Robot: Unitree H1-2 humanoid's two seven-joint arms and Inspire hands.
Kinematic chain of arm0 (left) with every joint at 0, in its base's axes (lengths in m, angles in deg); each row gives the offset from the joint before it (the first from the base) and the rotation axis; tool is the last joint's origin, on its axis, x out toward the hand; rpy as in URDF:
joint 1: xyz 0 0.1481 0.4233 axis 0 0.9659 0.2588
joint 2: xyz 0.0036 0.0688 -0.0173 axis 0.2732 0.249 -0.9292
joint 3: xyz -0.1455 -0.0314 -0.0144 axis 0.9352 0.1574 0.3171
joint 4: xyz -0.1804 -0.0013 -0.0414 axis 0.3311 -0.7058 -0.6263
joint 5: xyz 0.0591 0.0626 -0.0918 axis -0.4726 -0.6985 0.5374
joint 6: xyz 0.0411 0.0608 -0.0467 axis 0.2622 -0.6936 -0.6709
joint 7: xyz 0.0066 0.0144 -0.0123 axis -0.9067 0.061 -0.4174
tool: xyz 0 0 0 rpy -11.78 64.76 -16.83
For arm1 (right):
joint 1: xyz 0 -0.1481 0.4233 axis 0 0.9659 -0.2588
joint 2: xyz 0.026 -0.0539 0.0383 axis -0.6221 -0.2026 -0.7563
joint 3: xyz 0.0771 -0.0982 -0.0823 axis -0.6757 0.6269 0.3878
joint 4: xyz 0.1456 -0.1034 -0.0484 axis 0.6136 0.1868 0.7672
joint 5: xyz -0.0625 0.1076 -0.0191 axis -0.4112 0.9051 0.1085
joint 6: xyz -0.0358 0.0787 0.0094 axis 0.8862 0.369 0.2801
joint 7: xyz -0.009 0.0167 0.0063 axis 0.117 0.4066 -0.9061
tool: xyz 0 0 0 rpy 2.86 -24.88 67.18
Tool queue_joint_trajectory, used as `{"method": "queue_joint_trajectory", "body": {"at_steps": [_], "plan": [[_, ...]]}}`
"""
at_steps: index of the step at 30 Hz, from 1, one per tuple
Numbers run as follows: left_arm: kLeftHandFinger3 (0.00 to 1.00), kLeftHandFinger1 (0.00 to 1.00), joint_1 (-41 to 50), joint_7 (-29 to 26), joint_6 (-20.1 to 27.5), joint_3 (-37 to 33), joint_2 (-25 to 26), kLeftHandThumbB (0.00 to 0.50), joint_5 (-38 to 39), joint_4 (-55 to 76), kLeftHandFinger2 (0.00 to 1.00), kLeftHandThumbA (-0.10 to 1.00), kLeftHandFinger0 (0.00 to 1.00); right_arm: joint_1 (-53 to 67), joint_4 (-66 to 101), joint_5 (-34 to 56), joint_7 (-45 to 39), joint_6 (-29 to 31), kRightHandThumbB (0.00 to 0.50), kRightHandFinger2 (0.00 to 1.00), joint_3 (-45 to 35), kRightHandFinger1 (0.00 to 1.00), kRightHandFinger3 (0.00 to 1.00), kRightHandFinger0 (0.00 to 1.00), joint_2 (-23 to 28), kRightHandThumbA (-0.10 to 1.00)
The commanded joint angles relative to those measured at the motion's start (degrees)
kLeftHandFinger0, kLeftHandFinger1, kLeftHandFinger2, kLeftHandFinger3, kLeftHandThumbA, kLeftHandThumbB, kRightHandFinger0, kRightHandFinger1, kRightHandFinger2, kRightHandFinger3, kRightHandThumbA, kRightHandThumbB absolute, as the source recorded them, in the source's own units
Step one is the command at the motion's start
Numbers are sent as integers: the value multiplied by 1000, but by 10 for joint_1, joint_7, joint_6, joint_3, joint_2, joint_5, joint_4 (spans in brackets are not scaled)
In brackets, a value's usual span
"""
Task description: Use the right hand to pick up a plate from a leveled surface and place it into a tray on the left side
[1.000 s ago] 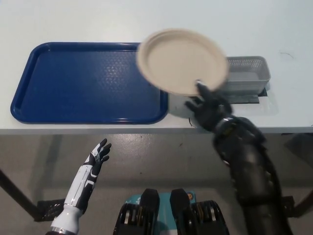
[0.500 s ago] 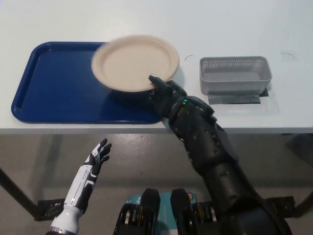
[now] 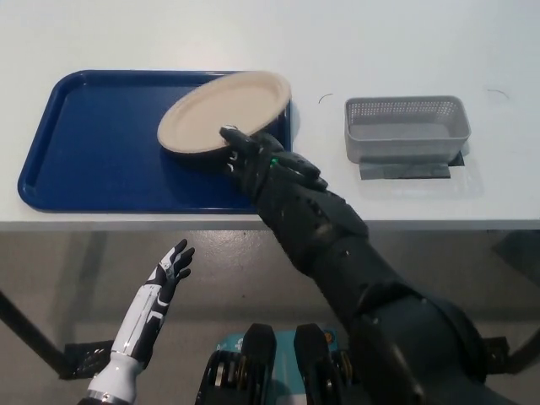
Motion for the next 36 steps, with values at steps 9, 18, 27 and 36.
{"method": "queue_joint_trajectory", "body": {"at_steps": [9,18,27,36], "plan": [[1000,1000,-9,13,-3,-2,8,137,12,24,1000,1000,1000,-53,35,-89,-205,-56,500,1000,79,1000,1000,1000,32,999],[1000,1000,-12,14,-3,-3,8,141,11,23,1000,1000,1000,93,400,40,-177,-139,481,1000,162,1000,1000,1000,83,907],[1000,1000,-15,15,0,-2,10,160,12,16,1000,1000,1000,287,878,302,25,-139,500,1000,327,1000,1000,1000,225,826],[1000,1000,-22,40,0,-7,16,160,41,5,1000,1000,1000,416,1183,402,26,-139,500,1000,408,1000,1000,1000,336,884]]}}
